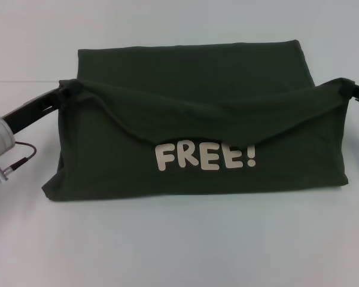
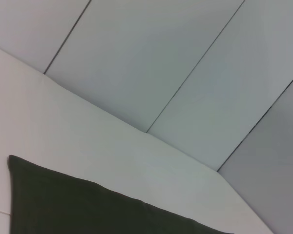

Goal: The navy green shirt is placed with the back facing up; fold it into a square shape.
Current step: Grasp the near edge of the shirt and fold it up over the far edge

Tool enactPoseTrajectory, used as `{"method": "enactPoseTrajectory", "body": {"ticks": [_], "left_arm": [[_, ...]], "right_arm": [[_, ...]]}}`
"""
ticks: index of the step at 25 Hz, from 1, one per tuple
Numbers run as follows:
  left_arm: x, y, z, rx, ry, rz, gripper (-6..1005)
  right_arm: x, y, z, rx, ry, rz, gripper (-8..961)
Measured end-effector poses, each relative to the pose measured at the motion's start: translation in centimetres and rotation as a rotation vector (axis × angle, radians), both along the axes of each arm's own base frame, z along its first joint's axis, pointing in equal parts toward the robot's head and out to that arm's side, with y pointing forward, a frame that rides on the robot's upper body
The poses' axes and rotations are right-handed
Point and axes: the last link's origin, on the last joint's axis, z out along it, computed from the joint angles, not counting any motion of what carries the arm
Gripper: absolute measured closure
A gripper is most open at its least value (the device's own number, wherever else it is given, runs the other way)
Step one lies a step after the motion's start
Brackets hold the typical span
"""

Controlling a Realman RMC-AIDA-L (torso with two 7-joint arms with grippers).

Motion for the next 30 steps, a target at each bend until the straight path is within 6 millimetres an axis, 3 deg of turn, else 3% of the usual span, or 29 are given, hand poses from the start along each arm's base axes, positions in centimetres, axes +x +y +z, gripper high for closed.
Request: {"method": "enactPoseTrajectory", "body": {"ticks": [18,30], "left_arm": [[-0.4,1.3,-3.1,0.165,0.162,0.054,942],[0.1,1.3,-4.1,0.193,0.223,0.021,937]], "right_arm": [[-0.5,1.3,-3.4,0.025,-0.119,-0.049,941],[-0.9,2.2,-3.2,0.083,-0.140,-0.054,940]]}}
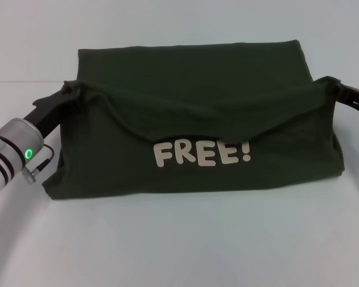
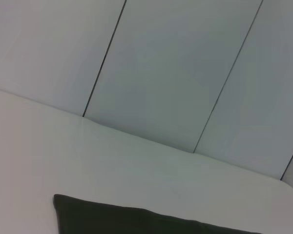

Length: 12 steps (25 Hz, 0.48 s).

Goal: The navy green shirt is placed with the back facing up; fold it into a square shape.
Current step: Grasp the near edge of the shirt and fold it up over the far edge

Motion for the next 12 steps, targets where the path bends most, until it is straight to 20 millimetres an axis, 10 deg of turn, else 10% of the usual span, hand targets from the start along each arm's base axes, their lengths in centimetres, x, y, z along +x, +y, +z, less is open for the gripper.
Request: {"method": "enactPoseTrajectory", "body": {"ticks": [12], "left_arm": [[0.4,-0.4,-1.3,0.023,0.061,-0.029,933]], "right_arm": [[0.4,0.2,-0.9,-0.008,-0.023,-0.054,933]]}}
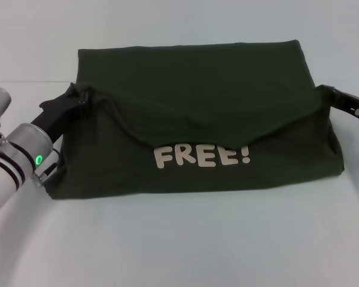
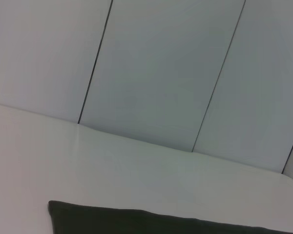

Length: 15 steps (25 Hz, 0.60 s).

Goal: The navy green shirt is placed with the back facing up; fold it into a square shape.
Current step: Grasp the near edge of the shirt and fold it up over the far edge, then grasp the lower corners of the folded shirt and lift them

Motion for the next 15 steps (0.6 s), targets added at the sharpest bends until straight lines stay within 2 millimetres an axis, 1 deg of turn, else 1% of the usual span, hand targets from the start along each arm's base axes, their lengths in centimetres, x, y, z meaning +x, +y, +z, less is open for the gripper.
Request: {"method": "enactPoseTrajectory", "body": {"ticks": [3,5,8,11,15], "left_arm": [[-0.1,-0.2,-0.2,0.010,-0.007,0.008,933],[-0.2,-0.2,-0.1,0.012,-0.008,0.011,932],[-0.4,-0.3,-0.1,0.013,-0.006,0.015,807],[-0.7,-0.4,0.1,0.031,-0.018,0.032,708],[-1.5,-0.9,0.3,0.030,-0.081,0.070,594]], "right_arm": [[0.2,-0.1,-0.1,-0.001,-0.004,-0.008,923],[0.6,-0.4,-0.1,-0.002,-0.003,-0.014,844],[0.7,-0.6,-0.1,-0.004,-0.001,-0.016,726],[1.0,-0.8,-0.1,-0.004,0.005,-0.020,476],[1.3,-1.7,-0.1,-0.008,0.040,-0.002,334]]}}
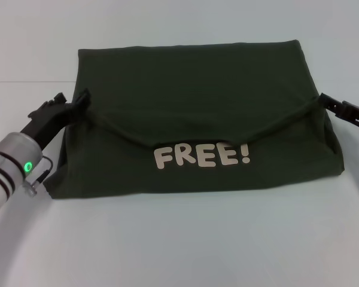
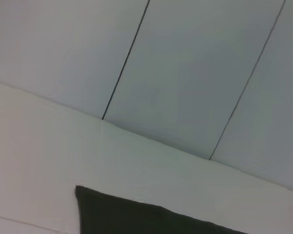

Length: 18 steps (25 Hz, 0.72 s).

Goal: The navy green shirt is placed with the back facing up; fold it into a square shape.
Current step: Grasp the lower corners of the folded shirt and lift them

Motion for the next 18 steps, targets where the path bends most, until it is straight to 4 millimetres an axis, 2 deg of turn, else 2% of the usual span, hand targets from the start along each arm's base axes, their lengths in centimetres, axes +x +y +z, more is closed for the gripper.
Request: {"method": "enactPoseTrajectory", "body": {"ticks": [2,6,13,18], "left_arm": [[-0.5,-0.4,0.4,-0.020,-0.076,0.018,512],[-1.0,-1.7,2.5,-0.106,-0.244,-0.021,299],[-2.0,-4.2,6.4,-0.380,-0.367,-0.078,246],[-2.6,-5.1,8.1,-0.589,-0.284,0.012,237]], "right_arm": [[0.2,-0.7,0.3,0.001,0.037,0.028,263],[0.1,-2.5,1.1,-0.018,0.113,0.122,184],[0.0,-6.1,1.8,-0.144,0.120,0.306,47],[-0.2,-8.1,0.6,-0.305,0.024,0.420,41]]}}
